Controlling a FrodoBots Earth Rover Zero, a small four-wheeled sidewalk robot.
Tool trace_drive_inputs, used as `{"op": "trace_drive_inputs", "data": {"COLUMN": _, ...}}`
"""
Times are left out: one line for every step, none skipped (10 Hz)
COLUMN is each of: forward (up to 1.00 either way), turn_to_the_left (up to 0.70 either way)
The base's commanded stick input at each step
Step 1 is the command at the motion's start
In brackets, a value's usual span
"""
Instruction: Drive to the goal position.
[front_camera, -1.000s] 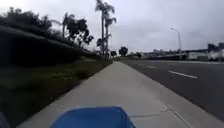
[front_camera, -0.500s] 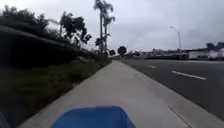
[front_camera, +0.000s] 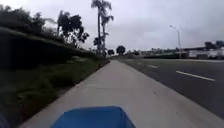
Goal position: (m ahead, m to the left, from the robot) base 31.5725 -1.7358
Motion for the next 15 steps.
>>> {"op": "trace_drive_inputs", "data": {"forward": 1.00, "turn_to_the_left": 0.00}}
{"op": "trace_drive_inputs", "data": {"forward": 1.00, "turn_to_the_left": 0.00}}
{"op": "trace_drive_inputs", "data": {"forward": 1.00, "turn_to_the_left": 0.00}}
{"op": "trace_drive_inputs", "data": {"forward": 1.00, "turn_to_the_left": 0.00}}
{"op": "trace_drive_inputs", "data": {"forward": 1.00, "turn_to_the_left": 0.00}}
{"op": "trace_drive_inputs", "data": {"forward": 1.00, "turn_to_the_left": 0.00}}
{"op": "trace_drive_inputs", "data": {"forward": 1.00, "turn_to_the_left": 0.00}}
{"op": "trace_drive_inputs", "data": {"forward": 1.00, "turn_to_the_left": 0.00}}
{"op": "trace_drive_inputs", "data": {"forward": 1.00, "turn_to_the_left": 0.00}}
{"op": "trace_drive_inputs", "data": {"forward": 1.00, "turn_to_the_left": 0.00}}
{"op": "trace_drive_inputs", "data": {"forward": 1.00, "turn_to_the_left": 0.00}}
{"op": "trace_drive_inputs", "data": {"forward": 1.00, "turn_to_the_left": 0.00}}
{"op": "trace_drive_inputs", "data": {"forward": 1.00, "turn_to_the_left": 0.00}}
{"op": "trace_drive_inputs", "data": {"forward": 1.00, "turn_to_the_left": 0.00}}
{"op": "trace_drive_inputs", "data": {"forward": 1.00, "turn_to_the_left": 0.00}}
